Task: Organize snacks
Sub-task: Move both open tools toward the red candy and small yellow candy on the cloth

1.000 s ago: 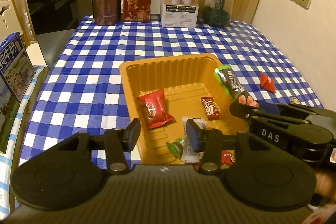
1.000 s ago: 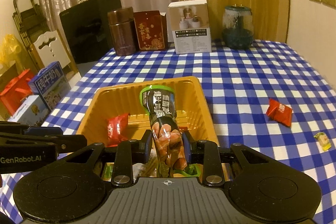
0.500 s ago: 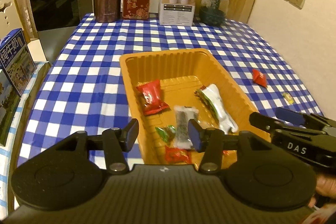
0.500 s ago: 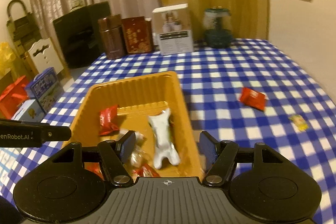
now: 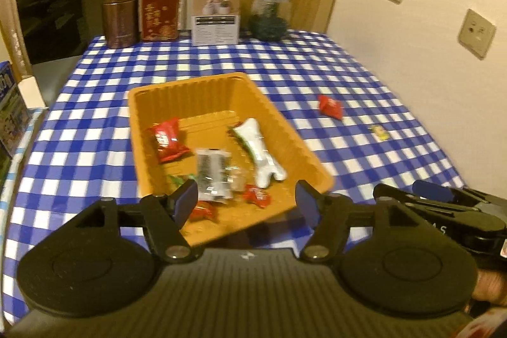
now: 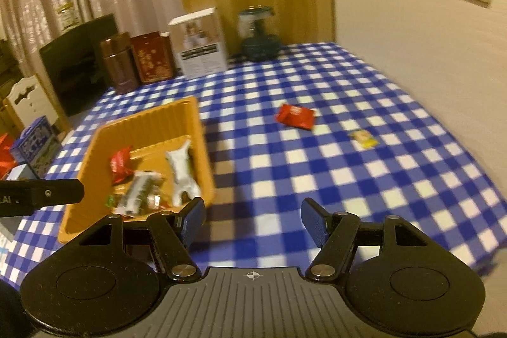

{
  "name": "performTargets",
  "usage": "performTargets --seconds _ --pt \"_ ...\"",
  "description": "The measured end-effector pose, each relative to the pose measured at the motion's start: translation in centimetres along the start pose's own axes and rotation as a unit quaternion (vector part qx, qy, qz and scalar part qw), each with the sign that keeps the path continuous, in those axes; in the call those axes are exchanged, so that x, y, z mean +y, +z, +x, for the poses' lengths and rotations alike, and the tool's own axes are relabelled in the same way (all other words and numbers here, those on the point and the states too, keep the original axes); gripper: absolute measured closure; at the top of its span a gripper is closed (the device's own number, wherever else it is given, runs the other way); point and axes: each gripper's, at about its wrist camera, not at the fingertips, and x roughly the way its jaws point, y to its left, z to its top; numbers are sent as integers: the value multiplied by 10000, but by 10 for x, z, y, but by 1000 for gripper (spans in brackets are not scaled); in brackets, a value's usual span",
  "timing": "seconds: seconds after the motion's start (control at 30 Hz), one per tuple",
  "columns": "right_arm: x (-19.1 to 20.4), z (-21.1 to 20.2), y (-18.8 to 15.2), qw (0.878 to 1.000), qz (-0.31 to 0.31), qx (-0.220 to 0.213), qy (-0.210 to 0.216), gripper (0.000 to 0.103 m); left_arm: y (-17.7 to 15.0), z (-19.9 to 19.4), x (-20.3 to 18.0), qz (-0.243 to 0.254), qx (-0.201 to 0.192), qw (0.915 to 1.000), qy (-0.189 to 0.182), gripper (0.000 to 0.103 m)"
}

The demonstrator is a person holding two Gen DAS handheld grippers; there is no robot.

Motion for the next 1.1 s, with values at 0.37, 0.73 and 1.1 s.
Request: performTargets --seconds 0.37,0.73,1.1 --pt "-42 -41 -6 9982 340 -1 -500 29 -6 -11 -47 222 -42 9992 -337 17" --pt "-60 -65 -5 9965 522 -75 -650 28 -9 -14 -76 462 14 9978 -472 11" --pt "-72 -66 -4 9956 650 -110 -672 28 -6 -8 -90 657 57 9959 -620 10"
